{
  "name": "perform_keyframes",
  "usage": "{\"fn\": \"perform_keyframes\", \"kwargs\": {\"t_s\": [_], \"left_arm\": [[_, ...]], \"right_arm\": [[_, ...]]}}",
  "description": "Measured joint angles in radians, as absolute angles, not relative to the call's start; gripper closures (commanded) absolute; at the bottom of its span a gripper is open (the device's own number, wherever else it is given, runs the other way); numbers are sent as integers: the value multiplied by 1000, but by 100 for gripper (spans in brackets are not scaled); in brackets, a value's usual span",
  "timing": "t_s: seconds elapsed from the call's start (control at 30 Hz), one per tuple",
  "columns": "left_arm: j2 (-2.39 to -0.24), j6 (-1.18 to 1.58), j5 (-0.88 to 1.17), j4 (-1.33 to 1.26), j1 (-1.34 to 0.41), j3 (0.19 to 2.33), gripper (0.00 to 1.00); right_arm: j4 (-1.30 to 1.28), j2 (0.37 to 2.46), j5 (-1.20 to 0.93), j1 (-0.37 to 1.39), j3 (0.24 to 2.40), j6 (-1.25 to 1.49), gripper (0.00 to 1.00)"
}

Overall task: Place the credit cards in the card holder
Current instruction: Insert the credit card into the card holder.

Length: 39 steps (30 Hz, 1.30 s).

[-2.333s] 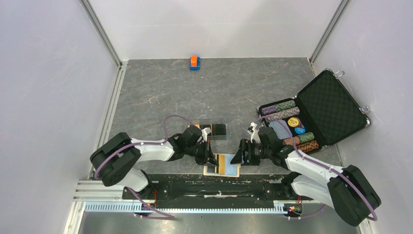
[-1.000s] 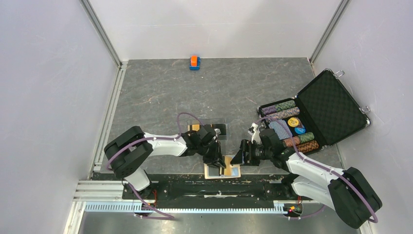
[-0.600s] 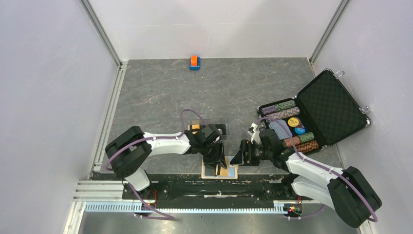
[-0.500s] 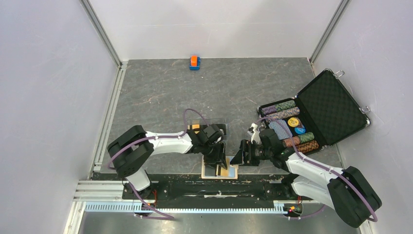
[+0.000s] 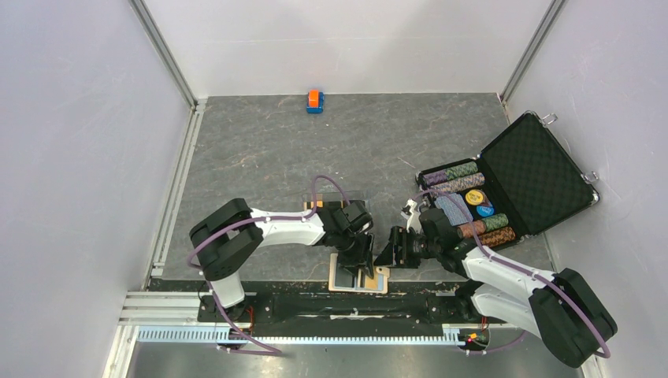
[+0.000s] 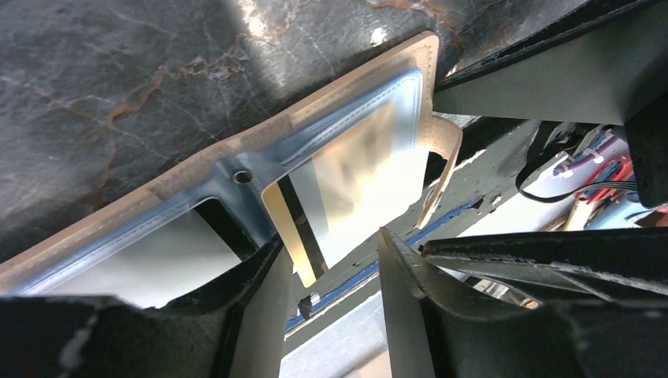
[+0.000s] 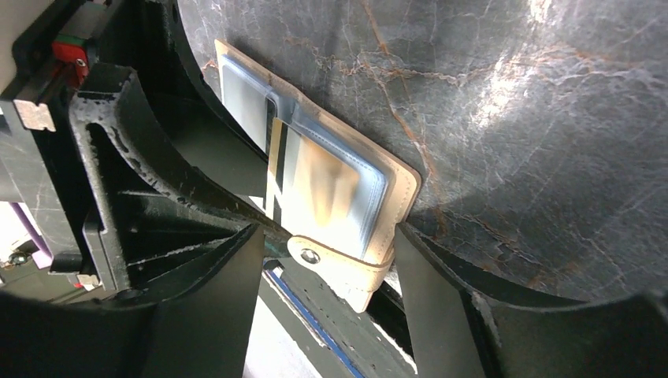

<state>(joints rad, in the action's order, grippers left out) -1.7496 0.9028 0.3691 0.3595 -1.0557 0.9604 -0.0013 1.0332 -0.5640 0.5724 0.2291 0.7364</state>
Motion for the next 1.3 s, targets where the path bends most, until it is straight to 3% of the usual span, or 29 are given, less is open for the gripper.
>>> {"fn": "perform_keyframes", "kwargs": {"t_s": [0.23, 0.6, 1.03, 1.3], "left_arm": [[-1754, 904, 408, 306, -1053, 944, 46], [-1736, 885, 337, 423, -1061, 975, 41], [-1755, 867, 302, 488, -1108, 1039, 51], [-1749, 866, 320, 464, -1107, 1037, 40]], "right_arm": [[1, 1033, -556, 570, 221, 736, 43], [7, 1039, -562, 571, 215, 741, 45], [7, 1043, -568, 572, 212, 742, 51], [0, 1043, -564, 572, 207, 739, 55]]}}
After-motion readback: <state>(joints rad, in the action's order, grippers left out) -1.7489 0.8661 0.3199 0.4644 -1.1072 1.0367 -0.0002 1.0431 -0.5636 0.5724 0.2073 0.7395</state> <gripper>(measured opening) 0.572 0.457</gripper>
